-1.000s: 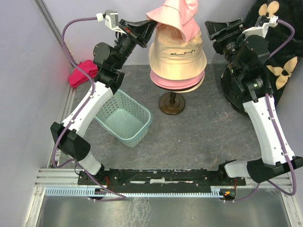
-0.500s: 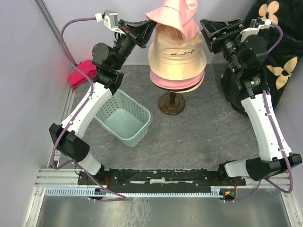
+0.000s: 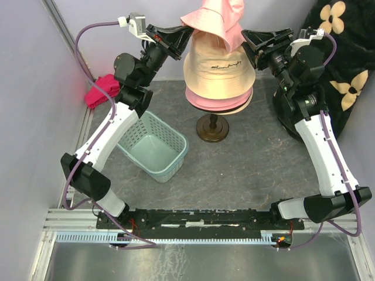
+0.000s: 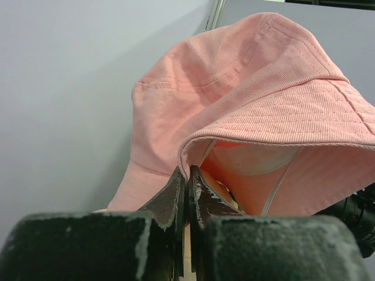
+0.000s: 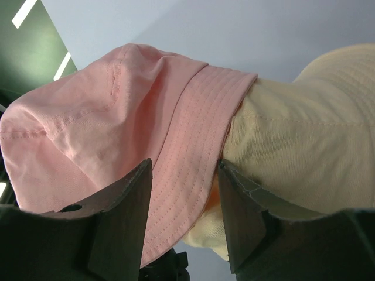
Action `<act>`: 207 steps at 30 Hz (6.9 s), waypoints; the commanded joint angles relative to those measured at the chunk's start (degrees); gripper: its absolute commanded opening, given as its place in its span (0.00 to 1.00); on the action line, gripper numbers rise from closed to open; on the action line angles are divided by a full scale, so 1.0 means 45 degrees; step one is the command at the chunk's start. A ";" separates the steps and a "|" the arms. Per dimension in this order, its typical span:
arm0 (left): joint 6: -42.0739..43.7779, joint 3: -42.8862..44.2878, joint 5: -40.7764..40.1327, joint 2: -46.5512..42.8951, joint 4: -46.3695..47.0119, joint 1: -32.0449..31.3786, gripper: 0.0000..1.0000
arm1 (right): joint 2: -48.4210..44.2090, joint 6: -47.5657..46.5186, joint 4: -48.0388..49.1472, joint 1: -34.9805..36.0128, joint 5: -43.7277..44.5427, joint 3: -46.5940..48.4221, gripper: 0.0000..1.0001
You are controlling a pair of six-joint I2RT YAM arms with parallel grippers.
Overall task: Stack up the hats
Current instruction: Stack the hat on the hat.
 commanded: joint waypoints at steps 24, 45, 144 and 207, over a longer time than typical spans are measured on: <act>0.0733 0.0374 0.0045 -0.0046 0.0404 -0.0161 0.03 | 0.0627 0.1152 0.1647 -0.0044 -0.1370 -0.0109 0.51; 0.2118 -0.1941 -0.2800 -0.1608 0.1040 -0.0146 0.03 | 0.0091 0.1798 0.2951 -0.1247 -0.1231 -0.0581 0.08; 0.1093 -0.5566 -0.4091 -0.2481 0.2108 -0.1386 0.17 | 0.0116 0.6291 0.8647 -0.3970 -0.5037 -0.5833 0.02; 0.0943 -0.5461 -0.5026 -0.1669 0.3076 -0.1330 0.76 | 0.1138 0.3148 0.5567 -0.3968 -0.5599 -0.2747 0.02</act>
